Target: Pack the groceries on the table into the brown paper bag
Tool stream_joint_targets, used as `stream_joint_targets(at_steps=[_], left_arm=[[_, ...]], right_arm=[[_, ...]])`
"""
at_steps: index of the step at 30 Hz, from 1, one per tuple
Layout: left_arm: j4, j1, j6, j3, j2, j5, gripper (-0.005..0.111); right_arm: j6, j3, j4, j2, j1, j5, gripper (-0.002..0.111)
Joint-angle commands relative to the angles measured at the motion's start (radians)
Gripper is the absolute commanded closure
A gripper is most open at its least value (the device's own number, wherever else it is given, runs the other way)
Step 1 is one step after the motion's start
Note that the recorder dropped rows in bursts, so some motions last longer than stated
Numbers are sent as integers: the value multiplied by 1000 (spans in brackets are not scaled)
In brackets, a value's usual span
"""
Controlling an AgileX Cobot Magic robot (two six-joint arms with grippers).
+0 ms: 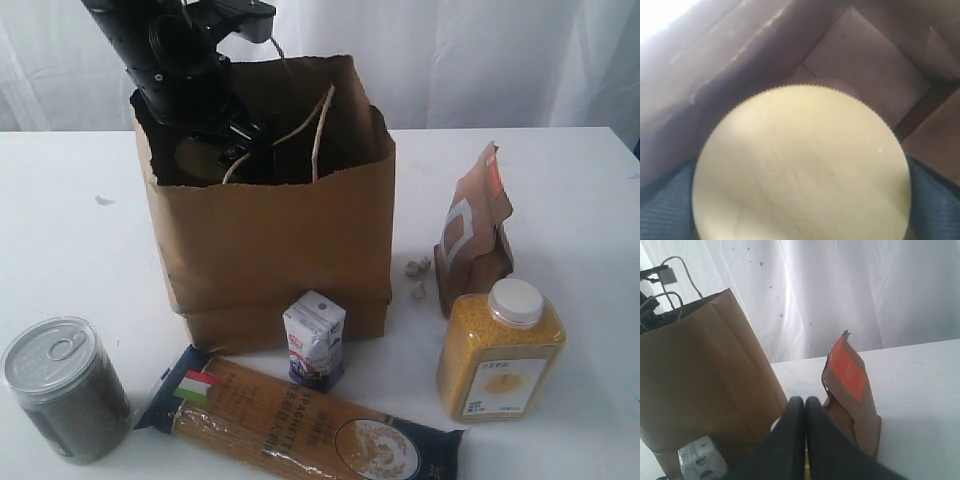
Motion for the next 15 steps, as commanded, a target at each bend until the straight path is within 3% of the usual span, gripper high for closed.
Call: stream_joint_targets(at_steps=[1,3,5,12,15], left_arm=[[-40,-4,55,-89,-31,-27,1],[-13,5,3,-89,-19,-12,1],[-59,1,103,-89,-2,124,1],[-89,-3,82,-95,-27,82,1],[-171,-3,90,-95,-27,86,1]], right_arm=[[-10,4,-3,-6,-3,-4,108],[-10,4,-3,-6,-3,-2,108],[-10,4,-3,-6,-3,-2,108],[-10,4,-3,-6,-3,-4,108],[-10,4,-3,-6,-3,-4,108]])
